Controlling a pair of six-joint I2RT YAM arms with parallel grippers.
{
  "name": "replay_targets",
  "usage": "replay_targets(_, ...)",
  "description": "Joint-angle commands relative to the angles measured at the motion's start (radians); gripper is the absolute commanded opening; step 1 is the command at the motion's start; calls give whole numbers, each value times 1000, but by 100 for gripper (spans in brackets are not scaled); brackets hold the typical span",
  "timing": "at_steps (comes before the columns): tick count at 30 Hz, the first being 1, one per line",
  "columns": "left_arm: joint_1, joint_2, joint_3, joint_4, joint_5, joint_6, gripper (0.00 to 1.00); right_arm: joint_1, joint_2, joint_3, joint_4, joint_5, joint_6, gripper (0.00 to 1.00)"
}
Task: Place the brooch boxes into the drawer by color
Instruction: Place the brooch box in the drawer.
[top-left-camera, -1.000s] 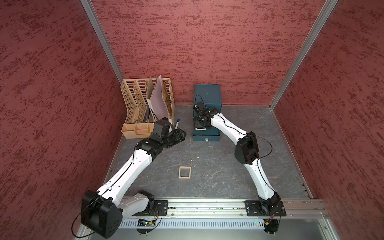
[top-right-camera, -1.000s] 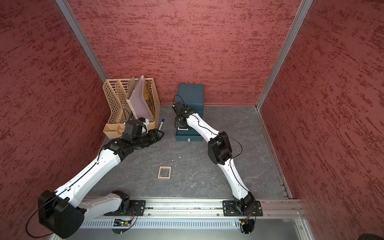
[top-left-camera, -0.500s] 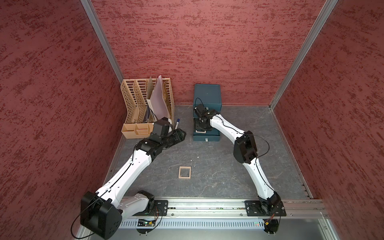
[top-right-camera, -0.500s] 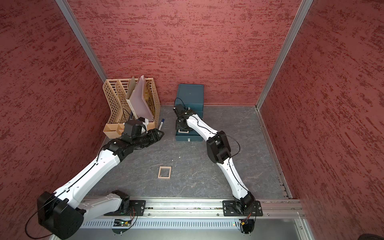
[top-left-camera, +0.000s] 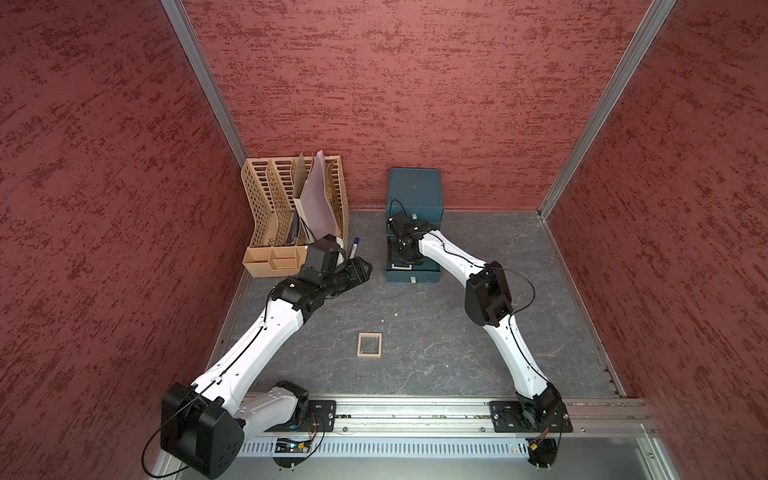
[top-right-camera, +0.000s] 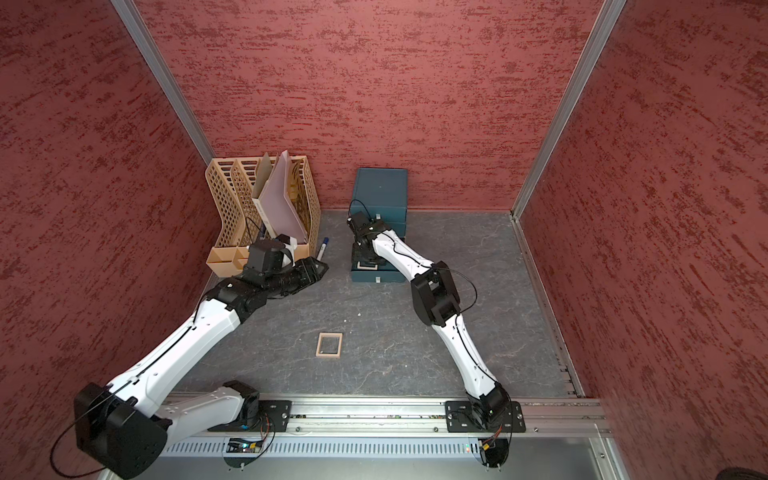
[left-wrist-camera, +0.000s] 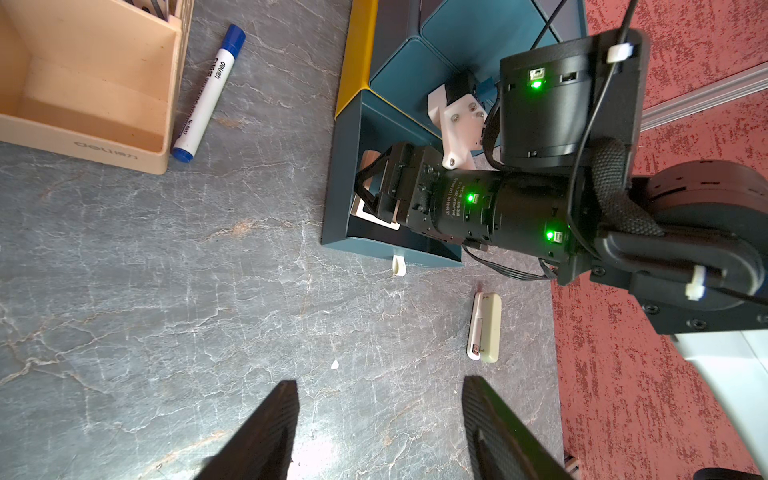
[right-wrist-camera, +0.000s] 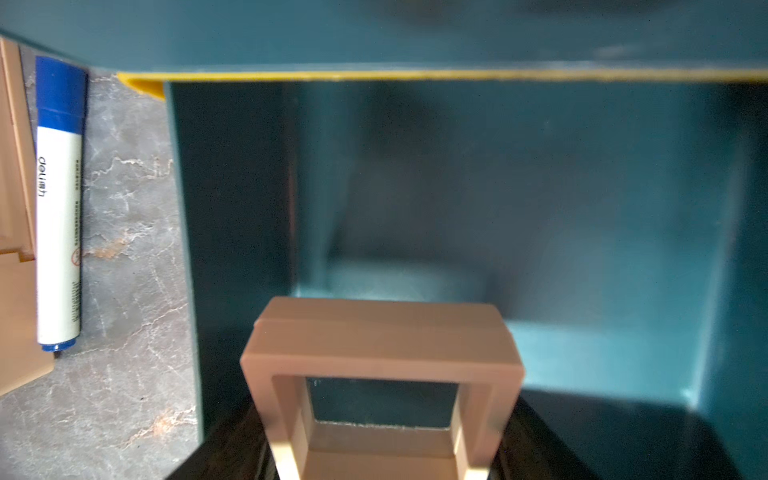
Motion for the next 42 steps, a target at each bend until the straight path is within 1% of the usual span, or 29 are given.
replay_targets(1, -6, -9, 15, -6, -4, 0, 66, -28, 25, 1, 10, -17, 4, 57)
replay_targets(5, -6, -1, 22, -7, -4, 2, 66, -30, 30, 2, 8, -21, 9, 60)
replay_targets(10, -5, 7, 37, -8, 0, 1, 66, -30, 31, 3, 7, -23, 10, 70)
replay_targets(20, -5, -4, 28, -10, -2, 2, 66, -38, 71, 50, -71, 0, 10, 70)
replay_targets(29, -8, -1, 29, -5, -2, 1, 66, -38, 71, 52, -58, -7, 3, 71)
replay_targets(31, -10, -1, 29, -6, -3, 2, 66, -38, 70, 52, -54, -14, 1, 74)
replay_targets(36, -11, -1, 26, -3, -4, 0, 66, -38, 60, 51, -50, -20, -2, 86)
replay_targets(42, -16, -1, 22, 2, -5, -2, 66, -30, -3, 48, -31, 9, -21, 88)
